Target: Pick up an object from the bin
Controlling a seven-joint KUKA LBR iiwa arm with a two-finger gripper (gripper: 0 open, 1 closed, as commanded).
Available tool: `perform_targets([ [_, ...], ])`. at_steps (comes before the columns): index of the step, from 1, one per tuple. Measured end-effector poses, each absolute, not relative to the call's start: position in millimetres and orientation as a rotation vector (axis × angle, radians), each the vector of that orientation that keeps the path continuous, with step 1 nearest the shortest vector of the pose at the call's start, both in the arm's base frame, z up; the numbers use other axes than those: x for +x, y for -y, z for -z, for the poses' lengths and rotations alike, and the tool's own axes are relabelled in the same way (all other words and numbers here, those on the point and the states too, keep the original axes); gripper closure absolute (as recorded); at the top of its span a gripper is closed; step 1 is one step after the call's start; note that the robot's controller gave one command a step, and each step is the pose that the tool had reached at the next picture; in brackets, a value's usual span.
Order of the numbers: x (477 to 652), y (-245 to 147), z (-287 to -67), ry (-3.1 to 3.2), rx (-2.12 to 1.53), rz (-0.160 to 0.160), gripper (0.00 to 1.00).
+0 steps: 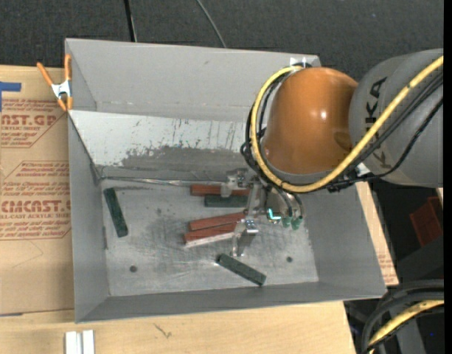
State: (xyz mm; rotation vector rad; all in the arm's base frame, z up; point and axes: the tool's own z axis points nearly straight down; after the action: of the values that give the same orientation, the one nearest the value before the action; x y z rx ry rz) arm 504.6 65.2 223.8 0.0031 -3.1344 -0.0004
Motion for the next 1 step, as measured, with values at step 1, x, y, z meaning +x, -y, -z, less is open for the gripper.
perform_targets([
  [1, 506.2, -64.8, -227.9, 3.143, 0.001, 0.002, 0.00],
])
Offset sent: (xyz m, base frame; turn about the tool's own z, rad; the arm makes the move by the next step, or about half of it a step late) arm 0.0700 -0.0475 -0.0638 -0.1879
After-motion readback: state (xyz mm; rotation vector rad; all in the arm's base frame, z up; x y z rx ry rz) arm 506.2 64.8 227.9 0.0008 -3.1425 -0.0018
